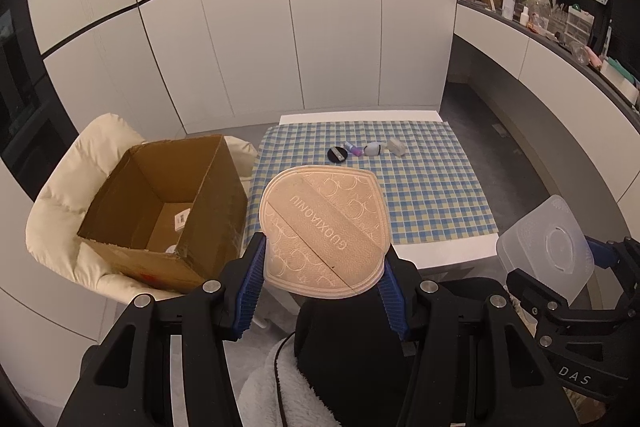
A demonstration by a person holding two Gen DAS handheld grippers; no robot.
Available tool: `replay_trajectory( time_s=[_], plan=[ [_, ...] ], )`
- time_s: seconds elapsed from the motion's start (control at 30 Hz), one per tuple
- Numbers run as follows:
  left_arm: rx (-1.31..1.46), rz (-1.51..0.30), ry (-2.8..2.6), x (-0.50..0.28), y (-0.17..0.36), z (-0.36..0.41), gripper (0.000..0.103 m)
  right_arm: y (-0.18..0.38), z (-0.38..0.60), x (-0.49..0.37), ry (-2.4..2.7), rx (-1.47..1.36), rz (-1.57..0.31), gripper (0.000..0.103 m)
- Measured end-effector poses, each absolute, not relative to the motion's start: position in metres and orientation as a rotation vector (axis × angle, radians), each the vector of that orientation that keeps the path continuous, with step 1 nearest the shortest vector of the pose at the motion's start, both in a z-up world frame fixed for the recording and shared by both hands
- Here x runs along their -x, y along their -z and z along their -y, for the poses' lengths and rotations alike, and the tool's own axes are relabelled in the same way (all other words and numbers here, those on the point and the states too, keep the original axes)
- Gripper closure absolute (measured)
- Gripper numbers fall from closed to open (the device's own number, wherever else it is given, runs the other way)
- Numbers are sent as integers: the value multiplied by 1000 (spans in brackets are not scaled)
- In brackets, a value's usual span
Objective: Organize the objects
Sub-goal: 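Carry the puff with the left tool while the right tool carries the box to the cardboard box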
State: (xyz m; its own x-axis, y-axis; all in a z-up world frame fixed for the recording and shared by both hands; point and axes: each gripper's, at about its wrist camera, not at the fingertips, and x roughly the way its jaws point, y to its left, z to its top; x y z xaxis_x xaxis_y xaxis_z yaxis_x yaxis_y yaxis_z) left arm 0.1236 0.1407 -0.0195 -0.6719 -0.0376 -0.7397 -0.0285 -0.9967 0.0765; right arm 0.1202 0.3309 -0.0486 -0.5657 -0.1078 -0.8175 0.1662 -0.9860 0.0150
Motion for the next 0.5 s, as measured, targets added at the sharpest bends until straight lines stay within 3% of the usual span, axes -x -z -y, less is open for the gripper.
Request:
replay_trajectory(
  time_s=[0.5],
  plan=[
    [-1258, 126, 2859, -132, 19, -138, 51, 51, -325, -123, 2635, -1382, -104, 18]
  ],
)
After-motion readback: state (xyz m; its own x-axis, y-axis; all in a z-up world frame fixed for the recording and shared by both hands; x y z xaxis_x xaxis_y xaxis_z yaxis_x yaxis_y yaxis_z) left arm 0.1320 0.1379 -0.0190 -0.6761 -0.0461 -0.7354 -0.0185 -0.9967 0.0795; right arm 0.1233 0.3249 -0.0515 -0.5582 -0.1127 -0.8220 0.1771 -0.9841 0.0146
